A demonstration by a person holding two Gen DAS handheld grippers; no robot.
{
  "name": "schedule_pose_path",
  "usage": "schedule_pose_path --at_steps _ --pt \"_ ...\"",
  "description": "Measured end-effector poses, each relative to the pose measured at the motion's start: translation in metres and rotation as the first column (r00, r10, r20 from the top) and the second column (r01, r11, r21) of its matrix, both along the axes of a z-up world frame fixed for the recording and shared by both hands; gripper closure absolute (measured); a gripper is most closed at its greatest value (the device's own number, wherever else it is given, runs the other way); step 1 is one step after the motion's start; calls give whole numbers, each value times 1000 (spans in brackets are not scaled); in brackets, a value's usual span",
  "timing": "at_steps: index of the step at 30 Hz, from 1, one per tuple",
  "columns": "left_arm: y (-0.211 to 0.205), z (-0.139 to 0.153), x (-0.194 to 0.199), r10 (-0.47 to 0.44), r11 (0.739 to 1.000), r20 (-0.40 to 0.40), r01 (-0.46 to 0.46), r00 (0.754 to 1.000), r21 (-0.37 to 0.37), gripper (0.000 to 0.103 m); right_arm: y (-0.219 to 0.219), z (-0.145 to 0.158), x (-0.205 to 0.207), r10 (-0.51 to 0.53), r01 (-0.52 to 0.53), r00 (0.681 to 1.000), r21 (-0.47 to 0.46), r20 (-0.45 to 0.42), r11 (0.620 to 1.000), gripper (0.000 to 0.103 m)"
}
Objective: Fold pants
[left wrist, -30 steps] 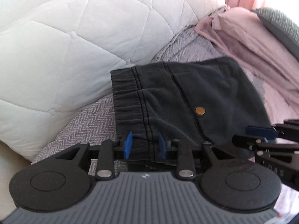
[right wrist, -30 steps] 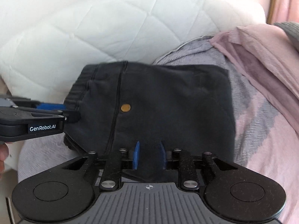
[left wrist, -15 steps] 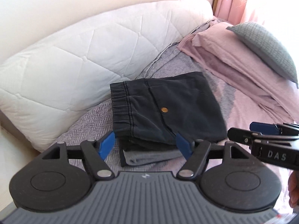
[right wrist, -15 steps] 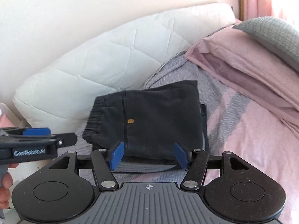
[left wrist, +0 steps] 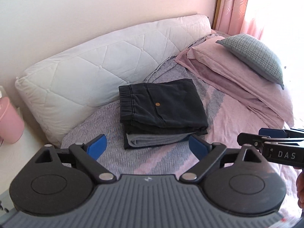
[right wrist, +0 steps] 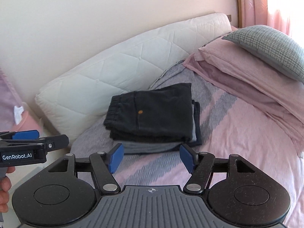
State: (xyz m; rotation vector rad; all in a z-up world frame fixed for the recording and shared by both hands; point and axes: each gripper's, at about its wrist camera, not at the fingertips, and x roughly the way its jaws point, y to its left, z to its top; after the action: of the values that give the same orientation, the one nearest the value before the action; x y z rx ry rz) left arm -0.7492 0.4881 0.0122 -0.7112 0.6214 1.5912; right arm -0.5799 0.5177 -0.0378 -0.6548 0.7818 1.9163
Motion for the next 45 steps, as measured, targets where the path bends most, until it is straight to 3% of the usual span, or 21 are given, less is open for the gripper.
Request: schedule_pose_path --at_steps 5,11,23,45 --pt "-43 13 21 22 999 -11 -22 1000 46 1 -34 11 16 19 -19 1000 10 -5 1000 40" --pt "-89 25 47 44 996 -29 -42 999 83 1 -74 26 37 60 -60 998 37 -2 998 40" --pt "-152 28 82 105 992 -38 -102 994 71 1 -131 32 69 133 -133 991 33 11 991 40" --pt "-199 27 95 112 992 -34 -110 993 63 1 -178 33 79 173 -173 985 51 9 984 40"
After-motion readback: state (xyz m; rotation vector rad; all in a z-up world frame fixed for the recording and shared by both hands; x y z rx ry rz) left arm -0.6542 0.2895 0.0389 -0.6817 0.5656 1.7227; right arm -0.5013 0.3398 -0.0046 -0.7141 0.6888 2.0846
